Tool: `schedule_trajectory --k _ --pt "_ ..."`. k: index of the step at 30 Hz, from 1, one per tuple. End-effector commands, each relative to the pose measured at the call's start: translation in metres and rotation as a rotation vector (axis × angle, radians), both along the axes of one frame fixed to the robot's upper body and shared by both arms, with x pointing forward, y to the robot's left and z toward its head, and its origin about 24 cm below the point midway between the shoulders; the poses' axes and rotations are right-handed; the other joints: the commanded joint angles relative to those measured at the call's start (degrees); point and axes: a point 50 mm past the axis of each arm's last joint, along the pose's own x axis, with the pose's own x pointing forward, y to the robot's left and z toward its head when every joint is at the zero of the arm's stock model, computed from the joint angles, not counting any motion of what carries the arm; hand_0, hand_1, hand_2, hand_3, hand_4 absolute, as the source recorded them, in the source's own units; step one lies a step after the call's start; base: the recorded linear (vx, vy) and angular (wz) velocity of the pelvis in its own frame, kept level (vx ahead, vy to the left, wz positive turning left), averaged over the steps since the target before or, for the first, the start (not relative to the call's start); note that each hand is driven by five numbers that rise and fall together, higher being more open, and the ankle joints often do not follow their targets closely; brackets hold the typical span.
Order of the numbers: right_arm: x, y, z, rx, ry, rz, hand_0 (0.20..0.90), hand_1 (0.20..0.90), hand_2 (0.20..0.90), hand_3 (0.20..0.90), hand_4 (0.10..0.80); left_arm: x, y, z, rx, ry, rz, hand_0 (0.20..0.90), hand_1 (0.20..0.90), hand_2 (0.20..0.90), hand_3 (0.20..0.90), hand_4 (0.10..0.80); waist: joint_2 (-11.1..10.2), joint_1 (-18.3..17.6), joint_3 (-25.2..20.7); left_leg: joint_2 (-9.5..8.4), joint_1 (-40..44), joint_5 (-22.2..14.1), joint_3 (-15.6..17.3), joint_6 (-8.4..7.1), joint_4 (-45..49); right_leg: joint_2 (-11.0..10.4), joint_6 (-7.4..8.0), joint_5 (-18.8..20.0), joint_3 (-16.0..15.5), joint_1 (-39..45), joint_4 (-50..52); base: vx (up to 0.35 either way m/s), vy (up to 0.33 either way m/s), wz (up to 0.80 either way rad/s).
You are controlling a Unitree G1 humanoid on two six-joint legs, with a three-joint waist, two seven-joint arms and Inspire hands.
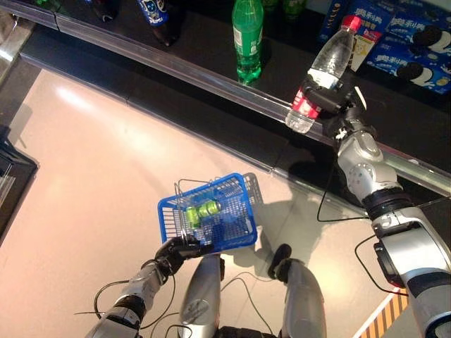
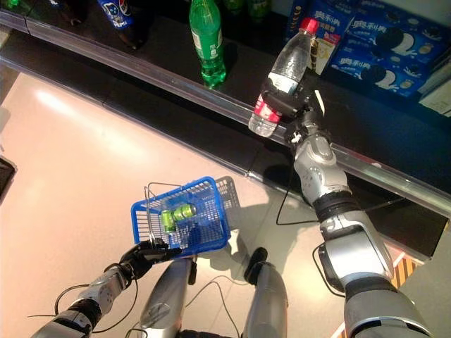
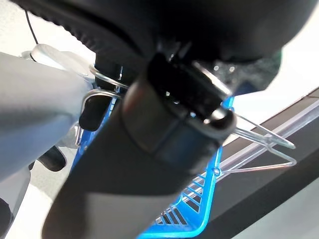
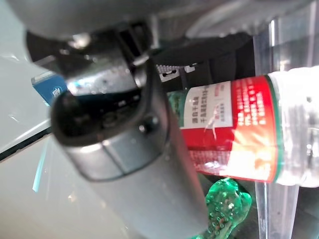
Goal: Pick up the drink and place into the basket.
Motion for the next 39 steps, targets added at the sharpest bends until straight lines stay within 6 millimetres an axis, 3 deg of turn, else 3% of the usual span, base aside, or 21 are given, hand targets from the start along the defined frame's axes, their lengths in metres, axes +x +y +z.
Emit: schedule_trajectory --k 1,7,20,32,39 --pt "-0.023 0.034 0.093 0.003 -0.449 0.203 0.300 0.300 0.300 0.200 0.100 -0.045 0.013 -0.020 -0.026 0.077 -0.014 0.300 0.300 0.300 0.200 0.100 -0.7 -0.1 -4.7 -0.87 3.3 -4.0 1.2 2.25 0.6 -1.0 4.62 10.9 -0.5 6.7 -16.7 0.067 0.002 -0.02" --pt "-0.033 0.038 0.082 -0.025 -0.451 0.240 0.300 0.300 0.300 0.200 0.100 -0.058 0.021 -0.025 -0.036 0.099 0.033 0.300 0.300 0.300 0.200 0.100 -1.8 -0.4 -9.2 -0.43 9.0 -2.4 2.8 1.14 -6.5 -0.3 5.90 12.7 -1.1 12.9 -23.8 0.091 0.004 -0.02" --pt "-0.055 0.052 0.045 -0.077 -0.413 0.324 0.300 0.300 0.300 0.200 0.100 -0.079 0.029 -0.033 -0.064 0.152 0.129 0.300 0.300 0.300 0.200 0.100 -4.5 -1.1 -18.4 -0.03 17.0 -1.8 5.2 1.06 -12.7 0.3 7.28 15.1 -1.5 21.6 -31.1 0.102 0.005 0.02" --pt "-0.073 0.057 0.016 -0.092 -0.385 0.345 0.300 0.300 0.300 0.200 0.100 -0.063 0.020 -0.022 -0.223 0.028 0.179 0.300 0.300 0.300 0.200 0.100 -5.3 -0.8 -23.2 0.46 20.2 -1.7 6.1 0.83 -15.2 0.3 7.99 16.1 -3.1 25.9 -34.3 0.057 -0.006 0.04" --pt "-0.082 0.056 0.006 -0.114 -0.388 0.332 0.300 0.300 0.300 0.200 0.100 -0.035 -0.001 0.007 -0.453 -0.190 0.131 0.300 0.300 0.300 0.200 0.100 -5.4 0.7 -24.5 0.41 20.8 -1.9 6.1 1.09 -15.4 0.0 8.23 16.3 -5.0 27.3 -35.0 0.001 0.008 0.09"
